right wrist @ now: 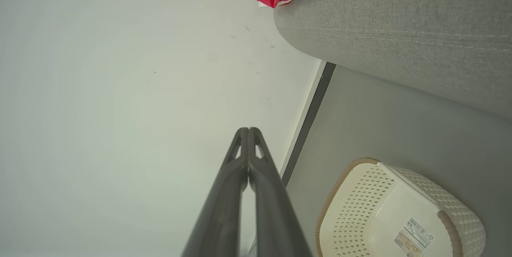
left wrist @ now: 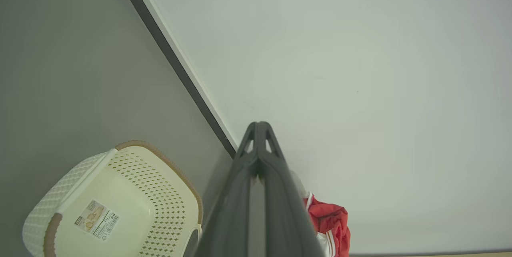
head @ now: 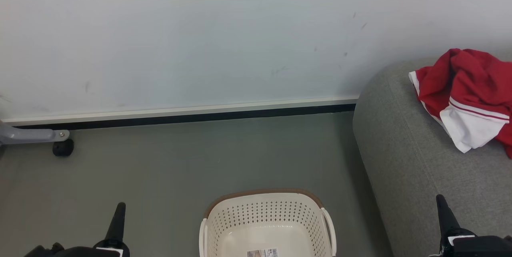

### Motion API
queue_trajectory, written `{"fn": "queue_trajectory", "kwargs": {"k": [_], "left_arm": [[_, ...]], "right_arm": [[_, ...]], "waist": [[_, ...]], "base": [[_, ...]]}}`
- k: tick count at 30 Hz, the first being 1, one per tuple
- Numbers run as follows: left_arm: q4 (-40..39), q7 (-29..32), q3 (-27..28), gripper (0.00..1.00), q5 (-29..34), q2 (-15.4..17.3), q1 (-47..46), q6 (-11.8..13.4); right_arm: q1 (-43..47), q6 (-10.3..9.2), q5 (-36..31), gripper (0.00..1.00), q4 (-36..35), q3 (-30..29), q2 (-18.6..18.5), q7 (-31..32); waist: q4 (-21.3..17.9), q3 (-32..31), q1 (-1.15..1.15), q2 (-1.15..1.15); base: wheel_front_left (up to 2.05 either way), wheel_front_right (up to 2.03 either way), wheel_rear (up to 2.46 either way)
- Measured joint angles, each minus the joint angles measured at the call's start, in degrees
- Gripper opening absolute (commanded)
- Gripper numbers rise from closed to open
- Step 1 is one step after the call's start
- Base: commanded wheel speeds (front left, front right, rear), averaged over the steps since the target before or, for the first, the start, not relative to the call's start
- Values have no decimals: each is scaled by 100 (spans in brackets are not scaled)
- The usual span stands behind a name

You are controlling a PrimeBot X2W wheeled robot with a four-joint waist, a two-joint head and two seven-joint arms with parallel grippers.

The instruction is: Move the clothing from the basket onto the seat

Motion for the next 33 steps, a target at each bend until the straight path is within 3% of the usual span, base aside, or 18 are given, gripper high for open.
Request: {"fn": "queue_trajectory", "kwargs": {"k": [18, 33], "left_arm": [[118, 300, 255, 0, -1207, -134, -320, -227], [127, 308, 263, 0, -1278, -140, -337, -247]], "right_arm": [[-248, 235, 1288, 0, 261, -366, 120, 285], [-324, 260, 1294, 0, 265, -375, 125, 294]], "waist": [[9, 64, 0, 0], [9, 64, 0, 0]], "base": [[0, 0, 0], [0, 0, 0]]}}
